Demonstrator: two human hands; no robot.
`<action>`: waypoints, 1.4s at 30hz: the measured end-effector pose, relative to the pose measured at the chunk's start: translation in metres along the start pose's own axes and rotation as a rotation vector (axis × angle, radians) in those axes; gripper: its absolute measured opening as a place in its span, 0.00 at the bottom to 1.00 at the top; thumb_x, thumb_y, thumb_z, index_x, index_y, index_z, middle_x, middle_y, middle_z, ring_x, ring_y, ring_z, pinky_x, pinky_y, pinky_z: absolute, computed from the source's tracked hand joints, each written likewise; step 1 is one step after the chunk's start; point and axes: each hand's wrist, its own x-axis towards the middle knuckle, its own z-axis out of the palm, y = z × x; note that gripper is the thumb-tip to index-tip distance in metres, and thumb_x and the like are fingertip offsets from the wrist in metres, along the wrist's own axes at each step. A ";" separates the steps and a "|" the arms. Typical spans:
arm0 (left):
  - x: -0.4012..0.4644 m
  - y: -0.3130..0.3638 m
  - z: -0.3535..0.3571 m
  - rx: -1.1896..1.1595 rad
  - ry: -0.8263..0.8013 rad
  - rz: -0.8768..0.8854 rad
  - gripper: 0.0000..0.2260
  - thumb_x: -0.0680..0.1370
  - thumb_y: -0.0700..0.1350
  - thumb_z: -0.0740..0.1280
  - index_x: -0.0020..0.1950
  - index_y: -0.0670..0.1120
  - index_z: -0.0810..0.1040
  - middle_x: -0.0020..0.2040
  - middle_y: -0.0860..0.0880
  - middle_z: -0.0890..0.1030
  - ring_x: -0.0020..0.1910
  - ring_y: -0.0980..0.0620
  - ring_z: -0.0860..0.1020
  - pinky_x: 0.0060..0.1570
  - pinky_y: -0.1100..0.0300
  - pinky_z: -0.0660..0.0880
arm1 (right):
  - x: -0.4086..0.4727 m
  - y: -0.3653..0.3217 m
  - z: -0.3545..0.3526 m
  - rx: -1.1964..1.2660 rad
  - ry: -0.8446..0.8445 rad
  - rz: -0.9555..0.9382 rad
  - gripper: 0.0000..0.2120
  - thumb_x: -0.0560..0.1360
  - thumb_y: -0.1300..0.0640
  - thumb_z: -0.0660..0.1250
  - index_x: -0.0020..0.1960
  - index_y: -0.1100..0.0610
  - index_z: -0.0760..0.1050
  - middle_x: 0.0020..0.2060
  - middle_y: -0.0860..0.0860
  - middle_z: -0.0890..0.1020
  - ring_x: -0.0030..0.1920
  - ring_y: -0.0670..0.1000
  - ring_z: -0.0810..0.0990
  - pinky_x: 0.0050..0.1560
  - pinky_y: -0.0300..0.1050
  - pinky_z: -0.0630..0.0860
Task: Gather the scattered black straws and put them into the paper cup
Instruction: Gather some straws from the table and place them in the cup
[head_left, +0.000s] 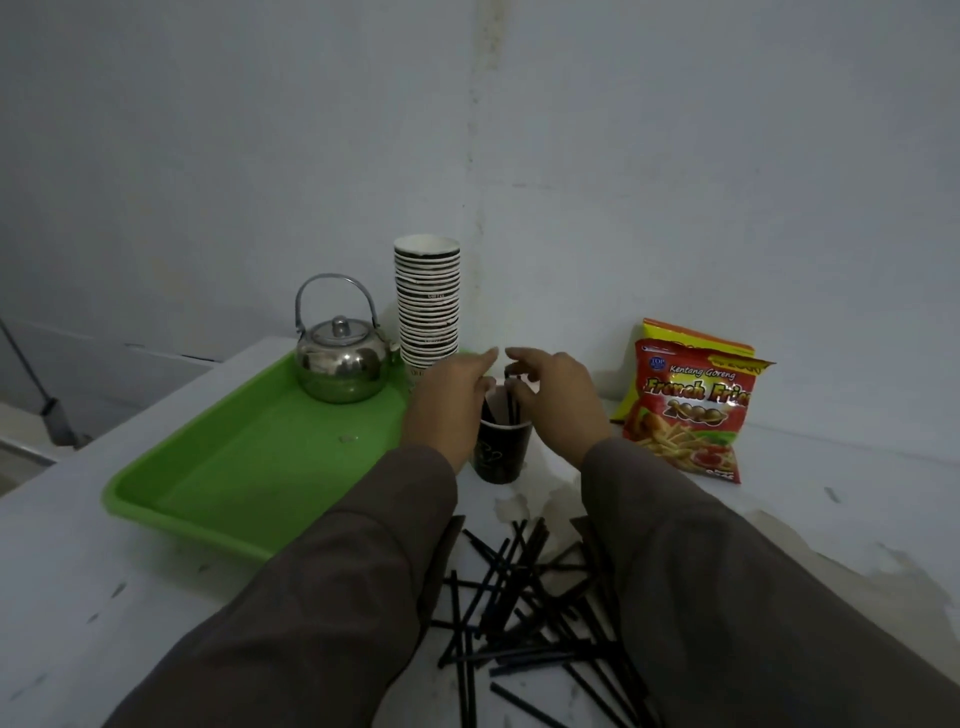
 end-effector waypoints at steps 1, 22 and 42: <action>0.001 0.003 -0.004 0.011 -0.012 0.022 0.18 0.75 0.34 0.62 0.64 0.44 0.72 0.56 0.41 0.80 0.54 0.46 0.76 0.52 0.59 0.69 | 0.000 -0.002 -0.005 0.009 -0.002 -0.008 0.20 0.75 0.58 0.64 0.66 0.52 0.69 0.55 0.53 0.80 0.56 0.55 0.74 0.59 0.51 0.71; -0.168 0.074 -0.032 -0.145 -0.755 0.264 0.03 0.70 0.45 0.72 0.43 0.50 0.82 0.37 0.57 0.80 0.38 0.60 0.76 0.36 0.72 0.71 | -0.257 0.023 -0.103 -0.018 -0.469 -0.141 0.06 0.68 0.63 0.73 0.44 0.57 0.82 0.42 0.53 0.82 0.44 0.51 0.78 0.47 0.35 0.69; -0.199 0.092 -0.008 0.091 -0.836 0.282 0.04 0.72 0.46 0.67 0.45 0.50 0.80 0.42 0.52 0.80 0.38 0.58 0.73 0.43 0.59 0.75 | -0.269 0.014 -0.103 0.085 -0.317 -0.161 0.03 0.73 0.62 0.63 0.43 0.55 0.74 0.44 0.49 0.81 0.46 0.48 0.78 0.46 0.39 0.72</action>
